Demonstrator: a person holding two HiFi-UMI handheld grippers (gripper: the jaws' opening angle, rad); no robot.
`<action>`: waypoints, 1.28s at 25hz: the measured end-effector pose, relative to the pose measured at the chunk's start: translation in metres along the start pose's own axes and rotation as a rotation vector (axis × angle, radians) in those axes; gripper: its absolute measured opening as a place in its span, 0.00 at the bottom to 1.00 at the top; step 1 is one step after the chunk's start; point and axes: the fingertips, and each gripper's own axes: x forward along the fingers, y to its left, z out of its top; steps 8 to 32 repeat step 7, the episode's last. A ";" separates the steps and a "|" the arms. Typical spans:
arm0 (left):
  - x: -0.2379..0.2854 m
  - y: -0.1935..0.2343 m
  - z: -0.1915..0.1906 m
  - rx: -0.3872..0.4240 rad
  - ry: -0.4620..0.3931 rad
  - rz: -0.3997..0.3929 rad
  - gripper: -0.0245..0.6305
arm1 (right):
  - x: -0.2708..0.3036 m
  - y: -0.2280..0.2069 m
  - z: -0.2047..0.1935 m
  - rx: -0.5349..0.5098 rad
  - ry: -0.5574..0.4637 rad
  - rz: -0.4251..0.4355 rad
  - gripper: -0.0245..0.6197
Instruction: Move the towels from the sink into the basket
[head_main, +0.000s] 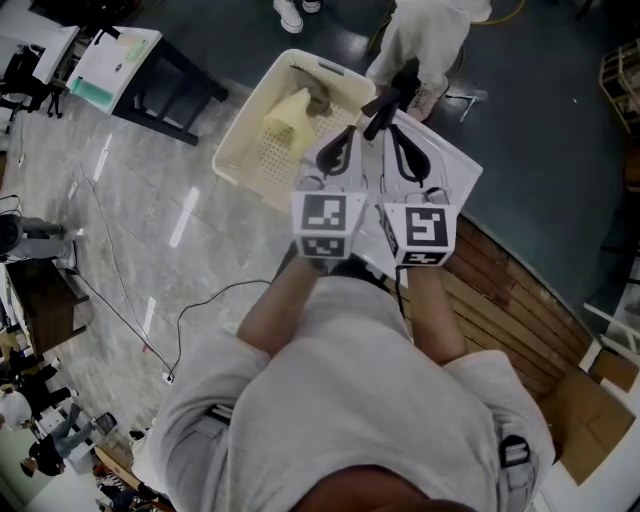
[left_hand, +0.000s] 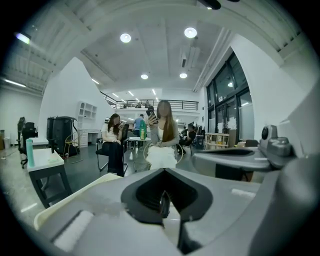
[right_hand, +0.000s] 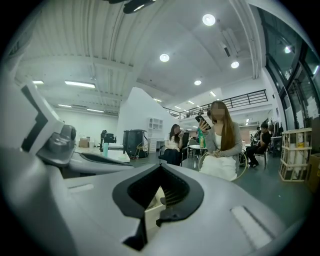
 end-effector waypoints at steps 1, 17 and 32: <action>0.000 -0.001 0.000 0.002 0.000 -0.003 0.07 | 0.000 0.000 0.000 0.000 0.000 0.000 0.05; 0.000 -0.004 0.000 0.018 0.009 -0.016 0.07 | -0.001 0.001 0.000 -0.002 -0.001 0.003 0.05; 0.000 -0.004 0.000 0.018 0.009 -0.016 0.07 | -0.001 0.001 0.000 -0.002 -0.001 0.003 0.05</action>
